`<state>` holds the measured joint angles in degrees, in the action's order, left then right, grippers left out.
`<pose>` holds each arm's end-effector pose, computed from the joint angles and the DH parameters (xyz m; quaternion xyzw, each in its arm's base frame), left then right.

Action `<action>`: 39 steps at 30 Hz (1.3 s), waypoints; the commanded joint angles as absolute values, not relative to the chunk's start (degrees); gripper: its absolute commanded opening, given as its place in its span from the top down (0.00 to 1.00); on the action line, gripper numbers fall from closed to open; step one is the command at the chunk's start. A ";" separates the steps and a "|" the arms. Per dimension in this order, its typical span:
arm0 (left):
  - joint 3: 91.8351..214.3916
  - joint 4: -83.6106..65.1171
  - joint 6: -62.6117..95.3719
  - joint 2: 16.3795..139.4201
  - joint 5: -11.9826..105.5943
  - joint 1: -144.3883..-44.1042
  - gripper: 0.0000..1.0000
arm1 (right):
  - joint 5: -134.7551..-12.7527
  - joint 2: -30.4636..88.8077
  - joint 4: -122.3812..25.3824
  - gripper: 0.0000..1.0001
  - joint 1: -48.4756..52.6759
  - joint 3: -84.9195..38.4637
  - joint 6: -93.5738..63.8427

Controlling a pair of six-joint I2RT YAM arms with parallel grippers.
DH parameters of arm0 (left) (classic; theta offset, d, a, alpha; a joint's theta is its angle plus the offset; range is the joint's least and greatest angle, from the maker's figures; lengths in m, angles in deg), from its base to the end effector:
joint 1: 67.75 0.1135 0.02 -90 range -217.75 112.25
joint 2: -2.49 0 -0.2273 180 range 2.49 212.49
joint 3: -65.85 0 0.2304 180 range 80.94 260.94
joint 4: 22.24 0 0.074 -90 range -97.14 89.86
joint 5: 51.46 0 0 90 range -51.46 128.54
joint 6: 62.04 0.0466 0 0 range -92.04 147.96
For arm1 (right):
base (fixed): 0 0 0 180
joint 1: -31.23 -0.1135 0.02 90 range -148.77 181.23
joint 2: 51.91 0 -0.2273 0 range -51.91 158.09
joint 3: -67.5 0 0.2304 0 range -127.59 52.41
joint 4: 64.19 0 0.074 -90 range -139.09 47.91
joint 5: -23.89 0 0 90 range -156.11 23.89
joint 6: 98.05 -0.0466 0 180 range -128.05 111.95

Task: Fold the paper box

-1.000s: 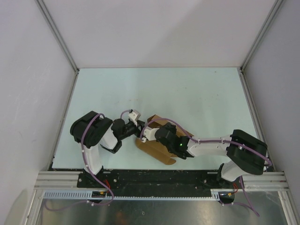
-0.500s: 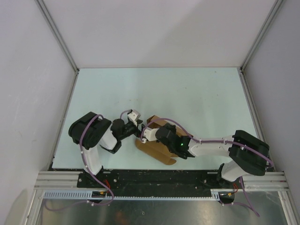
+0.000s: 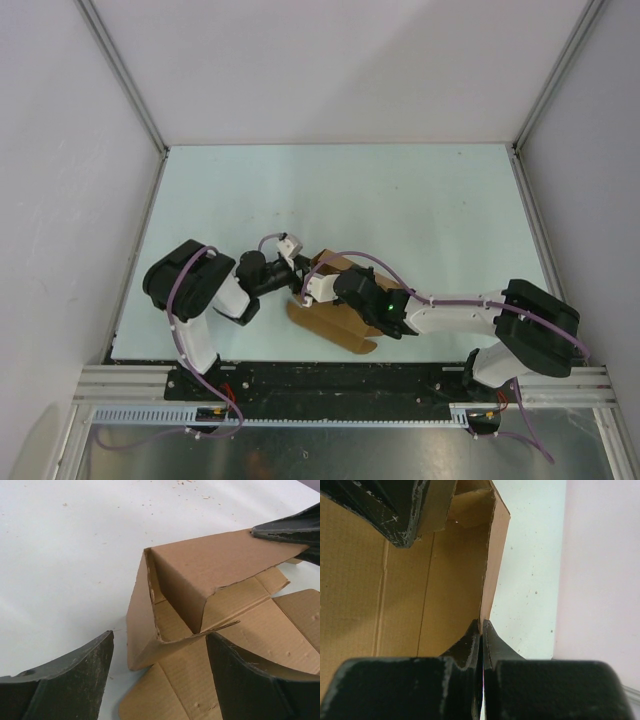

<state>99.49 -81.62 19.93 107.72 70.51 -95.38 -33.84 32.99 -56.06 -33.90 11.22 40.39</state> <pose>0.2220 -0.1440 0.0902 0.2977 0.7079 -0.3889 0.5090 0.1458 0.2553 0.1617 -0.6502 0.5746 -0.1833 0.4620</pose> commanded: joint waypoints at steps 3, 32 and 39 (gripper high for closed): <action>101.69 -97.41 18.47 108.40 72.12 -95.87 0.27 | -46.78 34.57 -49.88 1.00 -34.96 13.03 37.21; 101.16 -97.93 16.10 106.38 79.76 -95.52 0.32 | -35.09 39.41 -55.33 1.00 -36.45 13.03 37.21; 101.51 -97.93 15.74 106.90 81.17 -95.35 0.35 | -35.44 39.15 -55.77 1.00 -36.27 13.03 37.21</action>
<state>100.43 -81.82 16.98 108.12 77.31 -95.28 -27.04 36.45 -60.14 -35.69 11.22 40.09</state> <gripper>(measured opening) 0.672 0.017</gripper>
